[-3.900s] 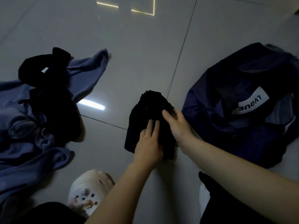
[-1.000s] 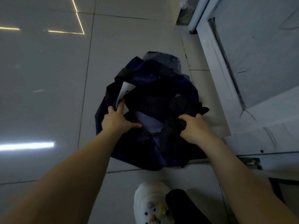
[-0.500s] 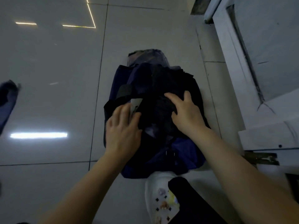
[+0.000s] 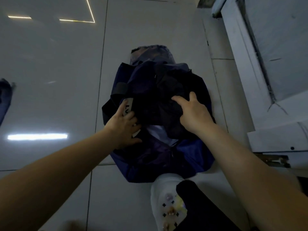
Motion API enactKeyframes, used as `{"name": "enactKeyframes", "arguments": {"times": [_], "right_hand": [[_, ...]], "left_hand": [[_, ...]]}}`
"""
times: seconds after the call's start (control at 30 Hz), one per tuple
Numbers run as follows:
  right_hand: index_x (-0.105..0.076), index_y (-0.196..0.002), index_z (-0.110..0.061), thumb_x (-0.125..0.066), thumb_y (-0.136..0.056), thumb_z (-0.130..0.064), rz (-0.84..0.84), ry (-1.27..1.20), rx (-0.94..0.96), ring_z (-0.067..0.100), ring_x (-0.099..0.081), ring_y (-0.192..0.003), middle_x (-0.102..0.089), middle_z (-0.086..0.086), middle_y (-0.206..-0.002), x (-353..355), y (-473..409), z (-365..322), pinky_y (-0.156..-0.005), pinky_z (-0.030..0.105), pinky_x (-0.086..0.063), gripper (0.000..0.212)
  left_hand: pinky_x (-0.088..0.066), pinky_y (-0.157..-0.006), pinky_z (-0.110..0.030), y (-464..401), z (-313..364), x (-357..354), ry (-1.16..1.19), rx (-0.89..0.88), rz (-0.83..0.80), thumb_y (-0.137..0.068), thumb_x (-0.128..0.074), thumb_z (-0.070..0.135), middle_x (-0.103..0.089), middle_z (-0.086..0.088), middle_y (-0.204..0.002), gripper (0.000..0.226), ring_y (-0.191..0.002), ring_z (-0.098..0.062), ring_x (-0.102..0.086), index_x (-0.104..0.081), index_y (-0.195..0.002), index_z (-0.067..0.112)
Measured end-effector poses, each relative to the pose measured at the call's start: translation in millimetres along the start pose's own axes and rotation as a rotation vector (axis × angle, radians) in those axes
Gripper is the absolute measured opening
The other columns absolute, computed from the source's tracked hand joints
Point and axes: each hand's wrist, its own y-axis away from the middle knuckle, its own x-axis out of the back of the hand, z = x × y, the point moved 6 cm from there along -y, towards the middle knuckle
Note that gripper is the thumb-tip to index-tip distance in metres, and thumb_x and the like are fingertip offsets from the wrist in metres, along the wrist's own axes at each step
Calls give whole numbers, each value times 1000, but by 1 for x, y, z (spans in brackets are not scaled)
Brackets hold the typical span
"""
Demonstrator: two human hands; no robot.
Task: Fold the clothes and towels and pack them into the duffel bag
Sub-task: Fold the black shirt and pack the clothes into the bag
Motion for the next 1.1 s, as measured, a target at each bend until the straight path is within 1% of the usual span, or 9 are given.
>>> {"name": "enactKeyframes", "arguments": {"times": [0.1, 0.3, 0.37, 0.43, 0.57, 0.77, 0.9, 1.0, 1.1], "right_hand": [[-30, -147, -35, -46, -90, 3, -10, 6, -4, 35, -55, -95, -11, 17, -155, -1, 2, -1, -78, 34, -51, 71], [-31, -147, -35, -47, -90, 2, 6, -10, 8, 23, -44, -81, -19, 16, -150, -3, 3, 2, -68, 29, -45, 70], [-30, -147, -35, -47, -90, 1, 7, -9, 12, 22, -42, -80, -19, 16, -150, -3, 2, 3, -68, 29, -42, 69], [-29, -148, -34, -46, -91, 0, 6, 4, 17, 21, -42, -79, -18, 17, -150, -3, 2, 4, -67, 28, -42, 69], [-28, -149, -34, -46, -91, 0, -4, 7, 18, 21, -43, -78, -16, 18, -152, -5, 3, 6, -67, 28, -42, 69], [-33, -146, -37, -49, -93, -6, -35, -72, 25, 27, -51, -93, -25, 13, -145, 3, 6, 0, -76, 28, -46, 63], [-39, -140, -39, -63, -87, -17, -265, -159, 35, 23, -46, -108, -36, 4, -129, 23, 8, -15, -85, 25, -40, 62], [-41, -140, -34, -66, -84, -20, -504, -184, 36, 21, -45, -121, -41, 2, -138, 17, 20, -37, -96, 25, -41, 63], [-37, -142, -31, -55, -92, -26, -520, 69, -27, 30, -48, -115, -36, 11, -139, -8, 38, -48, -95, 32, -45, 54]], "left_hand": [[11, -107, -70, 1, 0, 5, 103, 5, 17, -93, -15, 67, -31, -5, -149, 68, -141, -28, -17, -12, -152, 34], [3, -104, -74, -8, 34, -2, 273, -83, 115, -99, -26, 54, -12, -4, -158, 56, -146, -28, -7, -11, -151, 40], [-10, -98, -78, -9, 41, -3, 327, -108, 232, -96, -34, 46, -35, -8, -149, 48, -139, -30, -33, -40, -143, 36], [-27, -85, -80, -10, 42, -7, 316, -98, 282, -85, -37, 41, -60, -9, -123, 43, -114, -31, -59, -64, -118, 31], [-28, -84, -80, -16, 48, -11, 304, -33, 417, -79, -62, 28, -62, -12, -112, 25, -108, -34, -62, -66, -103, 23], [-24, -100, -72, 14, 41, 18, 442, -68, 696, -86, -40, 16, -67, -5, -89, 23, -91, -23, -67, -59, -97, 15], [-31, -107, -62, 76, 27, 52, 464, -238, 937, -90, -50, 10, -63, -4, -96, 25, -106, -18, -57, -51, -114, 17], [-37, -105, -55, 113, 17, 56, 410, -335, 898, -90, -52, 10, -60, -3, -103, 41, -112, -19, -53, -49, -130, 15], [-38, -95, -45, 136, 3, 41, 194, -273, 782, -86, -47, 13, -61, -2, -100, 33, -105, -21, -53, -57, -118, 16]]}}
